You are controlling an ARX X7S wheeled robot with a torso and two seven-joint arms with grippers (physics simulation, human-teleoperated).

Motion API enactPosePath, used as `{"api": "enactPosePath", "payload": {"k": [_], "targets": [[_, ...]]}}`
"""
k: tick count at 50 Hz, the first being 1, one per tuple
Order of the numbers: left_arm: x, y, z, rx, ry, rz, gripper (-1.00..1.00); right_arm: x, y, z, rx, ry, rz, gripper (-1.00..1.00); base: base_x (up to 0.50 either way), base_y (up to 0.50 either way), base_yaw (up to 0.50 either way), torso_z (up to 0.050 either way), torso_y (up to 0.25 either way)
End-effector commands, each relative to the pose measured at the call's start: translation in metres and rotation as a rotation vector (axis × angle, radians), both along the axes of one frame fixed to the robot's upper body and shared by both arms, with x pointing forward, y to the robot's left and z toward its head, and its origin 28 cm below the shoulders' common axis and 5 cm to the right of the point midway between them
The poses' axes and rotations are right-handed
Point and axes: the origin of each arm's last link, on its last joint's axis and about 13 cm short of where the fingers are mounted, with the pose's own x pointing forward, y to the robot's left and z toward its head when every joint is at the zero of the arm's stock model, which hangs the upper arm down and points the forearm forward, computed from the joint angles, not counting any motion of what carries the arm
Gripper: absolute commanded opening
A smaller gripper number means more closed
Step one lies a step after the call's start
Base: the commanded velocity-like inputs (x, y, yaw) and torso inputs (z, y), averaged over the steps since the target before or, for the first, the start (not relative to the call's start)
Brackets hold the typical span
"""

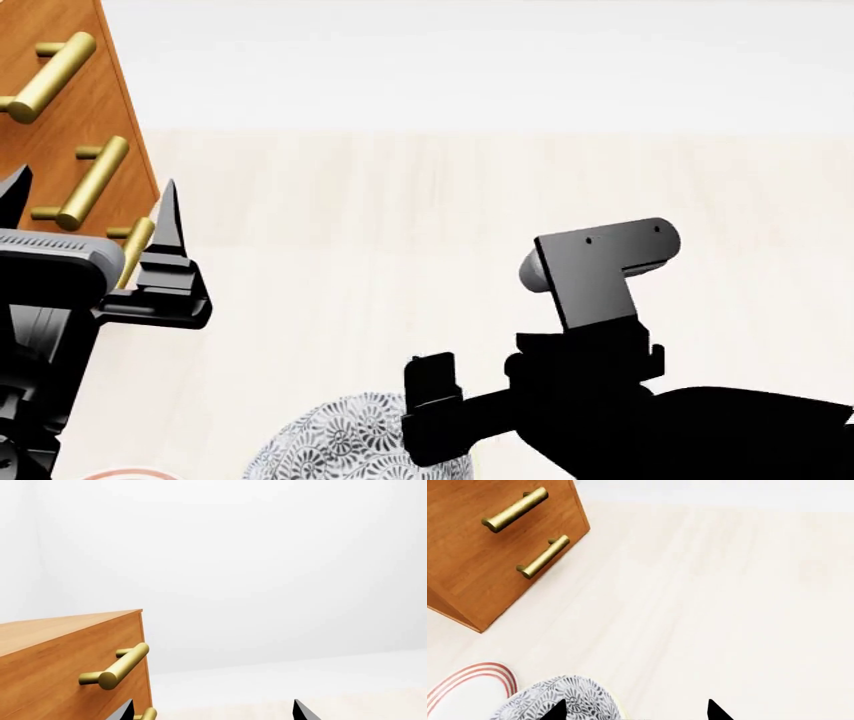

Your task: Stack the bowl at the front on the bowl in the middle.

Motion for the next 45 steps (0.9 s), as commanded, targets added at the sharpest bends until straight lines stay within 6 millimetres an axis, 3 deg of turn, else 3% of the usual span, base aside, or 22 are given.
{"api": "enactPosePath", "payload": {"k": [1,8,20,32,45], "targets": [[0.0011,-0.0003,0.0005,0.003,-0.003,-0.004,1.0,-0.0021,-0.0001,0.009,0.0,-0.337,-0.131,1.0,0.0,0.0,0.0,0.0,0.0],[-0.0009,-0.0006,0.0019,0.003,-0.014,-0.006,1.0,-0.0024,0.0031,0.0042,-0.074,-0.592,-0.314,1.0,0.0,0.0,0.0,0.0,0.0],[-0.003,-0.0016,0.0071,-0.001,-0.049,0.003,1.0,-0.0074,0.0061,0.0082,-0.137,-0.811,-0.475,1.0,0.0,0.0,0.0,0.0,0.0],[-0.0008,-0.0015,0.0081,0.008,-0.072,0.019,1.0,-0.0019,0.0034,0.0058,-0.144,-0.827,-0.567,1.0,0.0,0.0,0.0,0.0,0.0],[-0.0044,-0.0017,0.0097,0.01,-0.135,0.005,1.0,-0.0098,0.0055,0.0081,-0.126,-0.943,-0.612,1.0,0.0,0.0,0.0,0.0,0.0]]}}
